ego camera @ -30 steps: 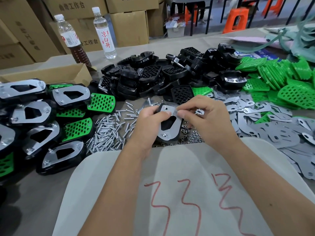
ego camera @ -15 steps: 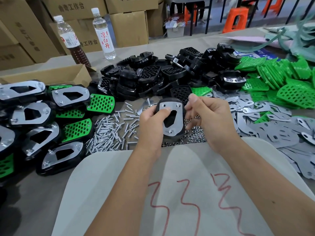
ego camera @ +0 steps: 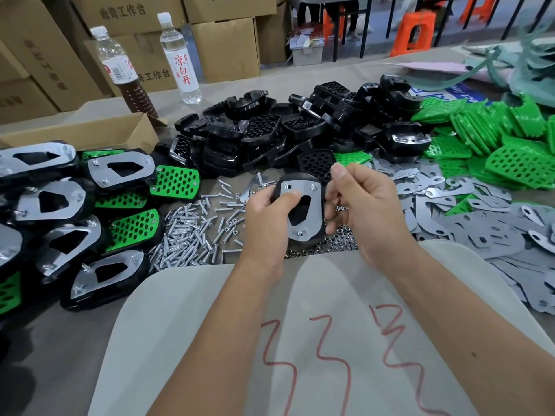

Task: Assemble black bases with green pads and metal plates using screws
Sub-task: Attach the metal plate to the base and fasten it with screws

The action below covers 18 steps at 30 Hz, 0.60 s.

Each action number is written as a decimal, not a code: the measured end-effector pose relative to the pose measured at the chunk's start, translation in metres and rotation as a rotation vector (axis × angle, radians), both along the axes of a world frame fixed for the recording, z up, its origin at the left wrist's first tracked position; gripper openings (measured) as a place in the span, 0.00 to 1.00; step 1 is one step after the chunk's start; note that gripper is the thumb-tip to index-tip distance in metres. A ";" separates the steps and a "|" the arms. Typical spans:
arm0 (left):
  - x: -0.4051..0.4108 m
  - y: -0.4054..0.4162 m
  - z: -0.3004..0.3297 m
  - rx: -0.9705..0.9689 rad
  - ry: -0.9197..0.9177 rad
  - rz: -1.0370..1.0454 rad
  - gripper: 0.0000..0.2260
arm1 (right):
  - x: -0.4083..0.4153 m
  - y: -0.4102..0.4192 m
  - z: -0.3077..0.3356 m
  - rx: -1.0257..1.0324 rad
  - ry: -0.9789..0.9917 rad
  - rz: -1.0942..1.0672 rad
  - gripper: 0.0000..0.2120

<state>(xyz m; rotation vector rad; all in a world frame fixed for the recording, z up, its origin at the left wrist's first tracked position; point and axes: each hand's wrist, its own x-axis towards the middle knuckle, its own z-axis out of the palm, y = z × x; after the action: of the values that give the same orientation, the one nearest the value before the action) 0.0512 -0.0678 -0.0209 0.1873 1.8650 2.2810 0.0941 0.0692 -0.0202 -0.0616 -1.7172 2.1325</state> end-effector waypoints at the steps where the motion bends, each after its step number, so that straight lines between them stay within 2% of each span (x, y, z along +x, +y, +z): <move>1: 0.000 0.000 0.000 -0.001 -0.007 0.004 0.08 | 0.000 0.000 0.000 -0.021 0.006 -0.005 0.19; 4: 0.000 0.000 0.002 0.010 -0.026 0.019 0.09 | 0.001 -0.001 0.000 0.007 0.020 0.025 0.14; 8: 0.005 0.003 0.004 -0.027 0.021 -0.022 0.12 | 0.000 -0.001 0.001 0.041 -0.008 -0.038 0.20; 10: 0.006 0.004 0.005 -0.029 0.008 0.009 0.12 | 0.001 0.001 0.001 0.077 -0.002 -0.080 0.19; 12: 0.004 0.003 0.006 -0.020 0.001 0.042 0.09 | 0.002 0.003 -0.001 0.294 0.016 -0.112 0.13; 15: 0.006 0.003 0.008 -0.157 0.127 0.061 0.13 | 0.002 0.003 -0.002 0.804 0.040 -0.173 0.08; 18: 0.010 0.004 0.011 -0.322 0.279 0.106 0.14 | 0.003 0.005 0.002 1.013 0.025 -0.174 0.07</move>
<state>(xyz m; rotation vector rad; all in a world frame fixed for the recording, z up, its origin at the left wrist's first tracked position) 0.0611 -0.0642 -0.0095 0.3830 2.4037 2.0645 0.0968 0.0737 -0.0181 0.0965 -2.4439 0.9512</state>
